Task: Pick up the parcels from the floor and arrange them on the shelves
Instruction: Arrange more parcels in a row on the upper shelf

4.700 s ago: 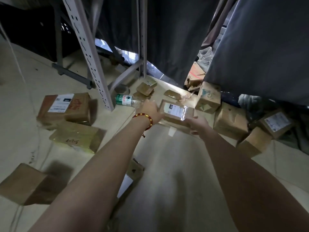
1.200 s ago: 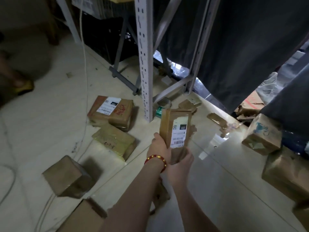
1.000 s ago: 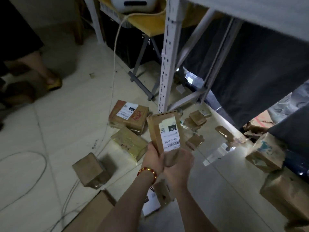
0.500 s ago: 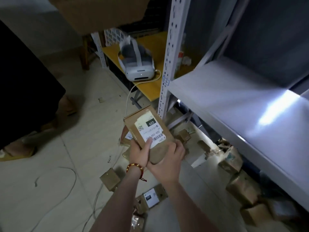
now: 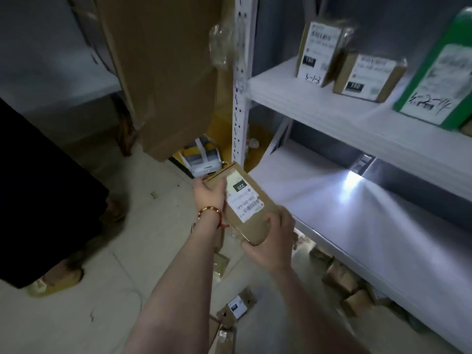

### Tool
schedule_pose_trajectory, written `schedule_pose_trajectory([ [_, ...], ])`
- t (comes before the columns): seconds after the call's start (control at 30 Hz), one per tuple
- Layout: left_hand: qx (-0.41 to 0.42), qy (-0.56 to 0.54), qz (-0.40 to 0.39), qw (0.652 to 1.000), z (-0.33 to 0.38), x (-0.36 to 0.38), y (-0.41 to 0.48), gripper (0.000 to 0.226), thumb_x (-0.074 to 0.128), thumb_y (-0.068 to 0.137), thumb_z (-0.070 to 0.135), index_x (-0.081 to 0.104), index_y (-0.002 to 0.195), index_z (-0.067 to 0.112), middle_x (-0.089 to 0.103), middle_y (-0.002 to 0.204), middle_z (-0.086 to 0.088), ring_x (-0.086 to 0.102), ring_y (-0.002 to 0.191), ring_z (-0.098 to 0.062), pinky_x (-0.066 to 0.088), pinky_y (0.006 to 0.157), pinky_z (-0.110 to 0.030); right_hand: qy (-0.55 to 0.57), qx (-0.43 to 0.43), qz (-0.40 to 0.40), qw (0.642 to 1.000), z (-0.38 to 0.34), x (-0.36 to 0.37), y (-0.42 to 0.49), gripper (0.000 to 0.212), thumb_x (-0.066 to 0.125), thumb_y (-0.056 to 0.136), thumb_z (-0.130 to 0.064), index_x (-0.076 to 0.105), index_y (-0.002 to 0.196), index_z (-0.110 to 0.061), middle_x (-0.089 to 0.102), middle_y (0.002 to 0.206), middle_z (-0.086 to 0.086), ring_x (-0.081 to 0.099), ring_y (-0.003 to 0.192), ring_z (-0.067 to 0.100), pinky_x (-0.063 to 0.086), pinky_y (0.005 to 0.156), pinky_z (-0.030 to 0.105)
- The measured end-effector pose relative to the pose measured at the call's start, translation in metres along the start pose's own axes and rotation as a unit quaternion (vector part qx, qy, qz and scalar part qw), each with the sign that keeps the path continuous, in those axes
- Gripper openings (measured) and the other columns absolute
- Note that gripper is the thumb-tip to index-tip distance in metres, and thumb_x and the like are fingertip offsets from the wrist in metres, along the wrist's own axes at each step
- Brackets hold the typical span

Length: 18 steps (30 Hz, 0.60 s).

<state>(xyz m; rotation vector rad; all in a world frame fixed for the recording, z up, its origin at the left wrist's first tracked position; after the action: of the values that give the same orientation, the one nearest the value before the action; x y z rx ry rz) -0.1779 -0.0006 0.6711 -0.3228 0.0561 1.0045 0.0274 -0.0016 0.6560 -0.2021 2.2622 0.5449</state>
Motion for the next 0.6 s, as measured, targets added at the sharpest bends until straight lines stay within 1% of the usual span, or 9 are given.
schedule_pose_trajectory([
  [0.07, 0.043, 0.016, 0.0, 0.999, 0.039, -0.006, -0.005, 0.032, 0.07, 0.08, 0.037, 0.059, 0.107, 0.022, 0.066, 0.106, -0.006, 0.063, 0.096, -0.025, 0.052, 0.084, -0.033, 0.014, -0.013, 0.027, 0.999, -0.021, -0.024, 0.014, 0.071, 0.076, 0.047, -0.051, 0.049, 0.103, -0.018, 0.04, 0.135, 0.001, 0.038, 0.124, 0.023, 0.052, 0.076, 0.035],
  [0.13, 0.073, 0.017, -0.005, 0.997, 0.078, -0.014, -0.01, 0.029, 0.069, 0.083, 0.035, 0.064, 0.105, 0.017, 0.066, 0.099, -0.002, 0.06, 0.088, -0.019, 0.046, 0.074, -0.025, 0.031, -0.034, 0.053, 0.998, -0.035, -0.048, 0.026, 0.072, 0.075, 0.049, -0.052, 0.049, 0.106, -0.017, 0.042, 0.135, 0.0, 0.04, 0.124, 0.023, 0.053, 0.077, 0.034],
  [0.2, 0.092, -0.002, -0.011, 0.996, 0.112, -0.019, -0.015, 0.025, 0.069, 0.082, 0.033, 0.066, 0.099, 0.015, 0.066, 0.09, 0.002, 0.06, 0.082, -0.016, 0.042, 0.065, -0.02, 0.045, -0.056, 0.077, 0.994, -0.05, -0.071, 0.036, 0.071, 0.074, 0.052, -0.053, 0.052, 0.108, -0.015, 0.043, 0.137, 0.001, 0.041, 0.124, 0.022, 0.048, 0.077, 0.028],
  [0.3, 0.125, -0.004, -0.03, 0.992, 0.15, -0.022, -0.021, 0.019, 0.071, 0.082, 0.031, 0.06, 0.083, 0.015, 0.058, 0.076, 0.006, 0.054, 0.07, -0.011, 0.037, 0.052, -0.009, 0.061, -0.074, 0.107, 0.99, -0.066, -0.105, 0.05, 0.068, 0.071, 0.054, -0.051, 0.053, 0.106, -0.011, 0.044, 0.138, 0.004, 0.041, 0.125, 0.023, 0.042, 0.082, 0.028],
  [0.33, 0.134, -0.004, -0.039, 0.99, 0.16, -0.021, -0.023, 0.021, 0.071, 0.082, 0.033, 0.059, 0.081, 0.015, 0.058, 0.076, 0.005, 0.054, 0.071, -0.013, 0.038, 0.053, -0.011, 0.063, -0.075, 0.11, 0.989, -0.068, -0.115, 0.055, 0.067, 0.072, 0.054, -0.049, 0.053, 0.106, -0.012, 0.042, 0.139, 0.003, 0.04, 0.126, 0.023, 0.044, 0.084, 0.031],
  [0.43, 0.137, -0.007, -0.067, 0.988, 0.188, -0.012, -0.029, 0.032, 0.073, 0.079, 0.043, 0.055, 0.083, 0.017, 0.062, 0.086, 0.0, 0.059, 0.082, -0.021, 0.044, 0.064, -0.028, 0.08, -0.067, 0.118, 0.987, -0.069, -0.142, 0.068, 0.066, 0.075, 0.054, -0.045, 0.049, 0.108, -0.016, 0.035, 0.146, 0.001, 0.035, 0.133, 0.021, 0.04, 0.09, 0.033],
  [0.47, 0.132, -0.011, -0.076, 0.988, 0.197, -0.007, -0.032, 0.037, 0.074, 0.078, 0.048, 0.054, 0.085, 0.017, 0.062, 0.09, -0.001, 0.059, 0.084, -0.021, 0.045, 0.066, -0.029, 0.085, -0.061, 0.12, 0.987, -0.068, -0.151, 0.072, 0.067, 0.075, 0.054, -0.046, 0.048, 0.109, -0.017, 0.032, 0.149, 0.001, 0.033, 0.136, 0.02, 0.038, 0.092, 0.031],
  [0.57, 0.119, -0.039, -0.111, 0.986, 0.218, 0.012, -0.048, 0.045, 0.072, 0.081, 0.053, 0.052, 0.098, 0.016, 0.055, 0.089, 0.005, 0.053, 0.078, -0.011, 0.042, 0.062, -0.021, 0.086, -0.036, 0.135, 0.986, -0.064, -0.175, 0.083, 0.073, 0.079, 0.056, -0.041, 0.047, 0.117, -0.017, 0.022, 0.156, 0.002, 0.027, 0.141, 0.019, 0.035, 0.097, 0.027],
  [0.6, 0.118, -0.045, -0.127, 0.984, 0.223, 0.019, -0.053, 0.047, 0.07, 0.082, 0.053, 0.053, 0.103, 0.016, 0.055, 0.091, 0.006, 0.054, 0.081, -0.011, 0.044, 0.066, -0.022, 0.09, -0.024, 0.146, 0.985, -0.062, -0.182, 0.086, 0.074, 0.08, 0.058, -0.039, 0.046, 0.12, -0.016, 0.02, 0.157, 0.003, 0.028, 0.142, 0.02, 0.036, 0.098, 0.027],
])
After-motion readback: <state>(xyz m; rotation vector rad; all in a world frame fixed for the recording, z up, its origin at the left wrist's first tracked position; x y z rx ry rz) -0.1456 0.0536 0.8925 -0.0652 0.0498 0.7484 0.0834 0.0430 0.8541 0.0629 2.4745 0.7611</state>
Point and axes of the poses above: each hand's wrist, its own y-axis towards the middle knuckle, its own x-axis out of the palm, z = x × y, the point moved 4 cm from there along y, towards the middle knuckle
